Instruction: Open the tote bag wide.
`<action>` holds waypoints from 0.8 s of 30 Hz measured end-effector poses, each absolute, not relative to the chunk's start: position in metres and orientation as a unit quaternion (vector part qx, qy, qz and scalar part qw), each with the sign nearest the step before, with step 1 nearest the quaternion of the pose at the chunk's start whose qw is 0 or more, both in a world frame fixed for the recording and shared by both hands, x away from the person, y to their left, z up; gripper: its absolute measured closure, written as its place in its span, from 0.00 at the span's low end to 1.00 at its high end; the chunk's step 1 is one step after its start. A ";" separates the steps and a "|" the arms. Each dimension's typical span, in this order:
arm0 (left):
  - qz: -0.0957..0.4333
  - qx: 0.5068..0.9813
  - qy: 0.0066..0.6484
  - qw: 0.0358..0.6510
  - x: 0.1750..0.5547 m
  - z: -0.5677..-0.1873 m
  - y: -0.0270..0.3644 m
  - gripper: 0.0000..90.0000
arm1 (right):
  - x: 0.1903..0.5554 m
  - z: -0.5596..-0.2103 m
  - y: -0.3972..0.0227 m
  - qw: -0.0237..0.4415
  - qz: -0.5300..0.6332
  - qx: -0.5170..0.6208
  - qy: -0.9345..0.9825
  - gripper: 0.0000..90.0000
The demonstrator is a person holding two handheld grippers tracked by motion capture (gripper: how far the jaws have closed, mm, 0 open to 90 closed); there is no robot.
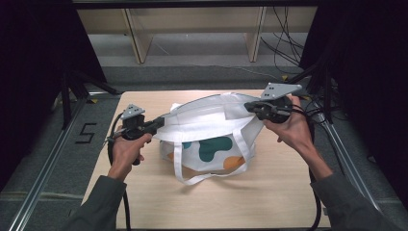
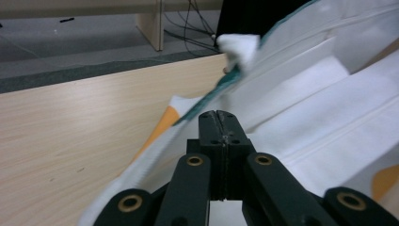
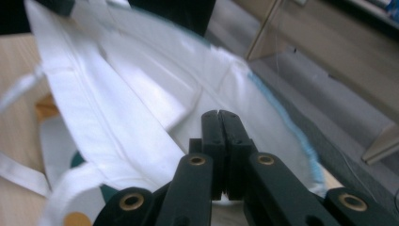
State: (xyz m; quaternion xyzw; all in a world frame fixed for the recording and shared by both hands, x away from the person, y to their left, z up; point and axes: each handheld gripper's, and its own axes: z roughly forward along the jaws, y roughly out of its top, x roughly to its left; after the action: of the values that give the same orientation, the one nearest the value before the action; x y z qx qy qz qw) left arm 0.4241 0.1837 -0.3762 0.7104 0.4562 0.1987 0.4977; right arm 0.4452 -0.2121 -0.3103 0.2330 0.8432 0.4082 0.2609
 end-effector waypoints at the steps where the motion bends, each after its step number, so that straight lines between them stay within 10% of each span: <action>1: 0.196 0.710 0.462 0.495 0.428 -0.380 0.184 0.99 | 0.445 -0.310 -0.212 0.261 0.408 0.233 0.843 1.00; 17: 0.129 0.723 0.511 0.447 0.459 -0.460 0.182 1.00 | 0.476 -0.446 -0.224 0.148 0.301 0.332 0.882 1.00; 24: 0.151 0.718 0.498 0.462 0.457 -0.440 0.181 0.99 | 0.481 -0.413 -0.223 0.187 0.323 0.312 0.874 1.00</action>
State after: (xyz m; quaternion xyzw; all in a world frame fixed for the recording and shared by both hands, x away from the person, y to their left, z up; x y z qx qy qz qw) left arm 0.4567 0.1805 -0.4395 0.7182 0.4984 0.1510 0.4616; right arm 0.4807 -0.2226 -0.4129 0.3116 0.8738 0.3230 0.1872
